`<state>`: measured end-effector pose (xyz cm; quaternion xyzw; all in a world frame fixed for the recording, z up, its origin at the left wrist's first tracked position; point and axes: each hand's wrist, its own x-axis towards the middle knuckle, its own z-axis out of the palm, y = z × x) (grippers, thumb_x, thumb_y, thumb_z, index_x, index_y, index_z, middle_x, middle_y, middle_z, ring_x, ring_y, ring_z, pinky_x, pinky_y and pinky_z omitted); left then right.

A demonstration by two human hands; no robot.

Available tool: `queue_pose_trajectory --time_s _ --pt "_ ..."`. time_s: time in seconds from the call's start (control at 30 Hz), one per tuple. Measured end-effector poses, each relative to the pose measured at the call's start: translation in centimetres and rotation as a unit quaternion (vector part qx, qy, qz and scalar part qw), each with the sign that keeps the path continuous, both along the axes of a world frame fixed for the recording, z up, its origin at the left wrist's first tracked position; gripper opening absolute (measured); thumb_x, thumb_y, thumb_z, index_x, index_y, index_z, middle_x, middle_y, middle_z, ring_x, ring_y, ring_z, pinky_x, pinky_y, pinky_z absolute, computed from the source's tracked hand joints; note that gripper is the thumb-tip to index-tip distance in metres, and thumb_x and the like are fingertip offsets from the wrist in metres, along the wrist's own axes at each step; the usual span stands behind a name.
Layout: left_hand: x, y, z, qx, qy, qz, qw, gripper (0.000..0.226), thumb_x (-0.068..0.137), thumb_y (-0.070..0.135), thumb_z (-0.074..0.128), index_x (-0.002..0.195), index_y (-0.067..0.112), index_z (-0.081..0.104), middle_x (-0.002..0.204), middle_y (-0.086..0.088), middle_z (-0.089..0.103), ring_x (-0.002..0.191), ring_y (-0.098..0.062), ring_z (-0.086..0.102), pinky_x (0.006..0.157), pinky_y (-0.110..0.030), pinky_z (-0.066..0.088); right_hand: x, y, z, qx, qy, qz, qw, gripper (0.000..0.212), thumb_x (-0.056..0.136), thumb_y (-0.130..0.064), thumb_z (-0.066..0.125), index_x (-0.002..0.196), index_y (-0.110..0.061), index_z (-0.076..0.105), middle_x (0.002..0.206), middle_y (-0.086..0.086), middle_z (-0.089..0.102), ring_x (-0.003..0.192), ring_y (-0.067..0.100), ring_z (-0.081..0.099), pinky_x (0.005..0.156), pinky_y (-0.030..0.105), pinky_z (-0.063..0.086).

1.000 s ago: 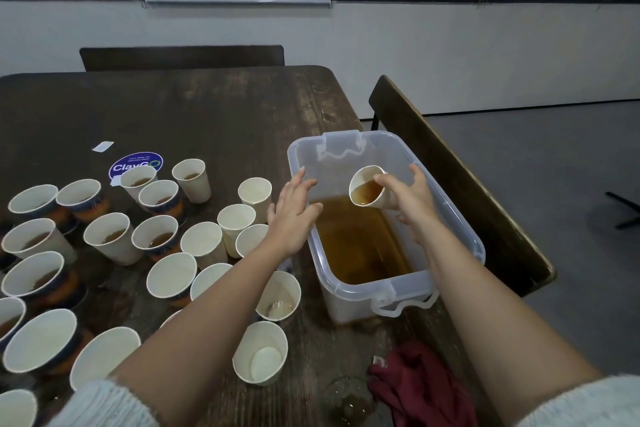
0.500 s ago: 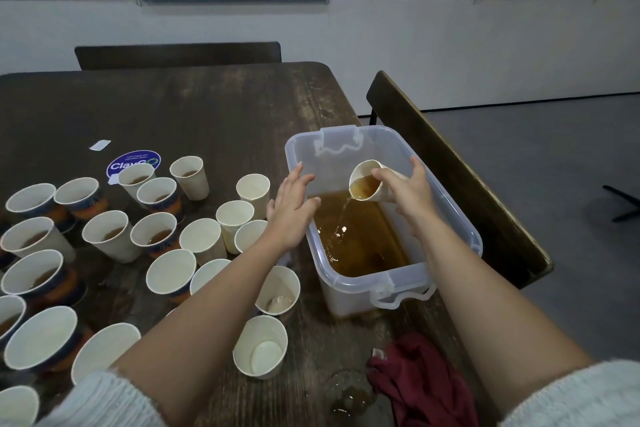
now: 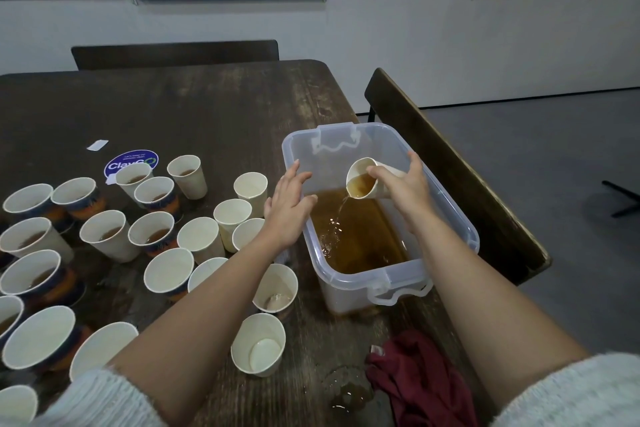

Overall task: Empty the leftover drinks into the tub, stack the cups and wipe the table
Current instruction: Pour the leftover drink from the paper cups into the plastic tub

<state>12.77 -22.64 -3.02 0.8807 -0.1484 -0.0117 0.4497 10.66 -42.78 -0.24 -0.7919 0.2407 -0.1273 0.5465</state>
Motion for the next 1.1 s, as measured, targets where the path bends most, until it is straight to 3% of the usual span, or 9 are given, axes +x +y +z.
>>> queue_pose_trajectory --time_s 1.1 --pt "-0.01 0.05 -0.03 -0.011 0.000 0.000 1.000 0.062 0.083 0.045 0.032 0.142 0.028 0.037 0.160 0.010 0.012 0.147 -0.018 0.012 0.115 -0.061 0.011 -0.09 0.34 0.38 -0.083 0.001 0.007 0.997 0.101 0.075 -0.048 0.078 0.153 -0.029 0.017 0.152 0.009 0.031 0.136 0.032 0.035 0.109 0.055 0.038"
